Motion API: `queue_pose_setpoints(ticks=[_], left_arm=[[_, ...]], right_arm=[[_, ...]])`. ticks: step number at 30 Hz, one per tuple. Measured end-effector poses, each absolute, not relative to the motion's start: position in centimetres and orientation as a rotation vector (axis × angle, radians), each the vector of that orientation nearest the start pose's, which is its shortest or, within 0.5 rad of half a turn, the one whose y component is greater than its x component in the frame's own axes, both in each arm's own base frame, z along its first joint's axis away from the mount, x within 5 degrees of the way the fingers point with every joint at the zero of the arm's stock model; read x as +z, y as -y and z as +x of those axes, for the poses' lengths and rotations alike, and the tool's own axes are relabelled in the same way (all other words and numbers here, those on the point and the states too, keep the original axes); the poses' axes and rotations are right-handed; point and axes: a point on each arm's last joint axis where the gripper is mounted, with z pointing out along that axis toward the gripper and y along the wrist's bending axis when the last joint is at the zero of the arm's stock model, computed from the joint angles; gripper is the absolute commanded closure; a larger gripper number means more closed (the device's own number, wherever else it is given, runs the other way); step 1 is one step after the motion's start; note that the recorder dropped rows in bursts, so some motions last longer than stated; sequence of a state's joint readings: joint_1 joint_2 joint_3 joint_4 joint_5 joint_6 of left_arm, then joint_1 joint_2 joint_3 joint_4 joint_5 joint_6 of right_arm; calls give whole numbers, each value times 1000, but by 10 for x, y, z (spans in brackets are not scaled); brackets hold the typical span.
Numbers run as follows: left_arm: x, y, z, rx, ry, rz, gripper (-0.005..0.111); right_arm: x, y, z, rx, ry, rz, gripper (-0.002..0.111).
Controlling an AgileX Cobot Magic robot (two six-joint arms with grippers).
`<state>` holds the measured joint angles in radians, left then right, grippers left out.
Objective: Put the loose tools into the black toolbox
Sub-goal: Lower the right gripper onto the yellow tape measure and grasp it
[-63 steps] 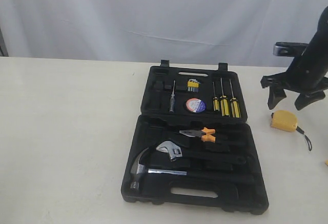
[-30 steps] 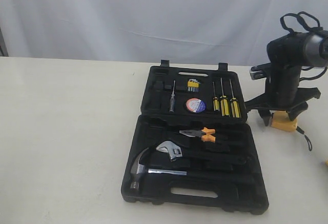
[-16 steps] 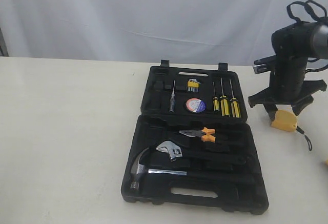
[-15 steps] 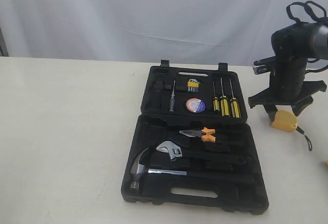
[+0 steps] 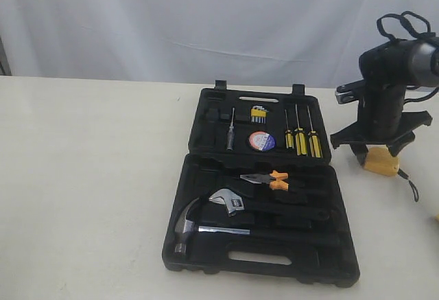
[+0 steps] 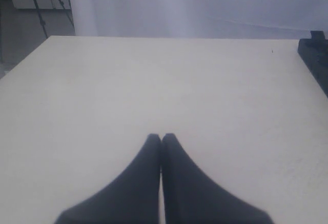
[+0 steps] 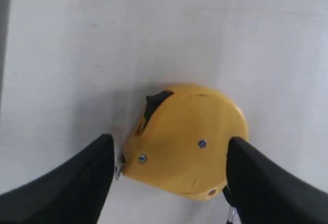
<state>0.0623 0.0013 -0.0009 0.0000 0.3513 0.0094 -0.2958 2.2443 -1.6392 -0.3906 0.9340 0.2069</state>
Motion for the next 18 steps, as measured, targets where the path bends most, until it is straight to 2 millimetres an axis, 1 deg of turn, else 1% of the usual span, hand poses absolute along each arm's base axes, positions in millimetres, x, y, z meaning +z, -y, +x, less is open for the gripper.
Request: queue_pose_setpoints(ticks=[3,5,9,12,16,18], left_arm=[[182,-3,53,50,-1835,-49,107],[182,-3,53,50,-1835,-49,107],[182,-3,53,50,-1835,-49,107],[182,-3,53,50,-1835,-49,107],[182,-3,53,50,-1835,-49,107],[182,-3,53,50,-1835,-49,107]], right_arm=[[127,159,420,-506,-2970,435,21],[127,160,420,-529,-2974,420,17],[127,164,418,-561,-2985,415,17],[127,170,414,-549,-2989,453,17],[123,183,408,-435,-2998,541,17],[119,187,405,-335,-3007,566,17]])
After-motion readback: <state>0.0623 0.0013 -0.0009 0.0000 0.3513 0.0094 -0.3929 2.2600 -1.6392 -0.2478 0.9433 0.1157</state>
